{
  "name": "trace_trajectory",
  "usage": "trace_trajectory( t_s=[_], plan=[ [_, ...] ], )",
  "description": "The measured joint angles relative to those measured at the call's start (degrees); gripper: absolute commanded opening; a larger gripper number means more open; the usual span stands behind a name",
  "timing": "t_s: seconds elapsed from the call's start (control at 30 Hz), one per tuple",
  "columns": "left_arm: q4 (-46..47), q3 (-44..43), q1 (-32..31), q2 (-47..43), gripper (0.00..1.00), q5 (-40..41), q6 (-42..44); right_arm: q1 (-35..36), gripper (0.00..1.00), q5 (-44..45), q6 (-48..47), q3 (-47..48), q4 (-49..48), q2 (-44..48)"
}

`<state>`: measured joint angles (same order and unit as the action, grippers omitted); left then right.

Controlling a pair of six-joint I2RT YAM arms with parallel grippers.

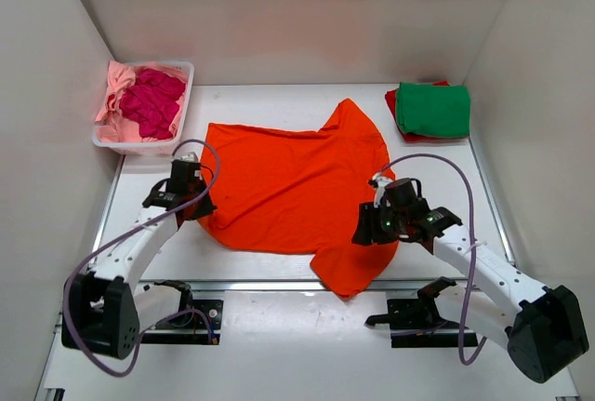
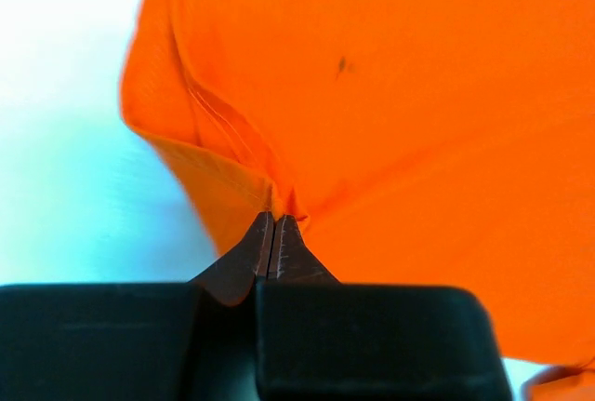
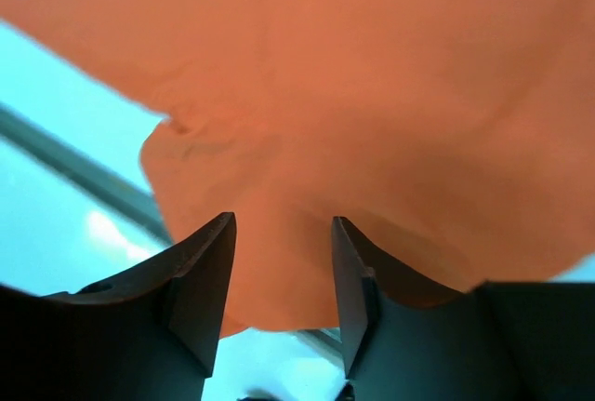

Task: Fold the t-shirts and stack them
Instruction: Flatten out the tshirt

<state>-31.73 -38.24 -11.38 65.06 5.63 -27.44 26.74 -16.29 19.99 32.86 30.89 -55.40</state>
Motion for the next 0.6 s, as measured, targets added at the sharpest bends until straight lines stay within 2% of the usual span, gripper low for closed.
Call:
trace_trajectory(
  t_s=[0.27,0.5,0.6],
  plan=[
    [-1.29,-1.16,1.66,-8.13,0.0,2.1,-0.55,16.79,0.41,-1.2,5.11,-1.42,-1.81,0.5],
    [-1.36,-0.72,1.79,-9.01,0.0,2.08,-1.57,27.76,0.51,0.22,8.61,-5.31,-1.36,1.99],
    [-1.33,-0.26,1.84,-9.94,0.0,2.03,-1.99,30.38,0.56,1.03,8.96,-5.88,-1.14,2.19]
  ],
)
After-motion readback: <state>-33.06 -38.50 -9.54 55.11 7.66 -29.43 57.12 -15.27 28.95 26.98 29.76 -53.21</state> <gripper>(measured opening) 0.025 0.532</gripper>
